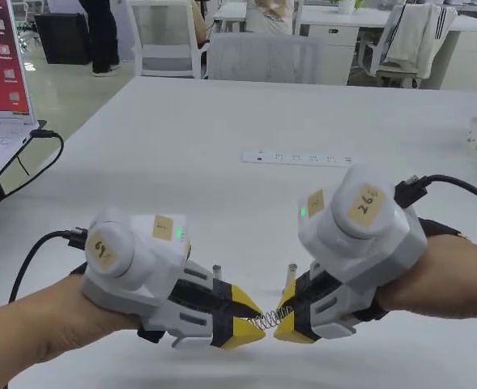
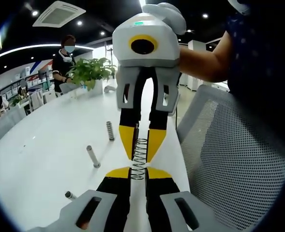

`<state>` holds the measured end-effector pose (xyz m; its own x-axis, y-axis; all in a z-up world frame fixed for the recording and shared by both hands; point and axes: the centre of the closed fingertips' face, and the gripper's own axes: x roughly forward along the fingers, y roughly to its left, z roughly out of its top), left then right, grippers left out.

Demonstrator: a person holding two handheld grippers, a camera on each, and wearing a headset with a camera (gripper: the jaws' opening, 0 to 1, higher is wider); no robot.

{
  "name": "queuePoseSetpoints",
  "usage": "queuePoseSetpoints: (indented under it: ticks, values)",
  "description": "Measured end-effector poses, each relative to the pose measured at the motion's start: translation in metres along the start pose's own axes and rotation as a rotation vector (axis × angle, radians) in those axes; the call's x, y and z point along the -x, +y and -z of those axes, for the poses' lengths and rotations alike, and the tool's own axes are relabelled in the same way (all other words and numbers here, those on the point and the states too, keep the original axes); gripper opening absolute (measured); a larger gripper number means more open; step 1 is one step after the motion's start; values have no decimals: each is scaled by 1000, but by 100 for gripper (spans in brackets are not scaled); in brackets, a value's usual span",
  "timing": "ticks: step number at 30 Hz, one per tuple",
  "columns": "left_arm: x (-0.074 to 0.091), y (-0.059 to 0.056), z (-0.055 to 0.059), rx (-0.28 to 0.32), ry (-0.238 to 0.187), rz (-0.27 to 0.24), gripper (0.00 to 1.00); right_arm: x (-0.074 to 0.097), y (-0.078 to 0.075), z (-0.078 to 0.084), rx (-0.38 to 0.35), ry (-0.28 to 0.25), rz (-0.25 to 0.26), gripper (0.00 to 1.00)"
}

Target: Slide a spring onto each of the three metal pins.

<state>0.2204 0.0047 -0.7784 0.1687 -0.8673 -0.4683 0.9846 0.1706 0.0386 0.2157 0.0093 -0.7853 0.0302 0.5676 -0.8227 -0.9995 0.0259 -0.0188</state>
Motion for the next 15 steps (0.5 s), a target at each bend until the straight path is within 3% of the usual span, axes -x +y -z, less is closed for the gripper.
queuePoseSetpoints:
  ticks: [15]
  values:
    - [-1, 1, 7, 3, 24, -1, 4, 1, -1, -9, 11, -8, -2, 9]
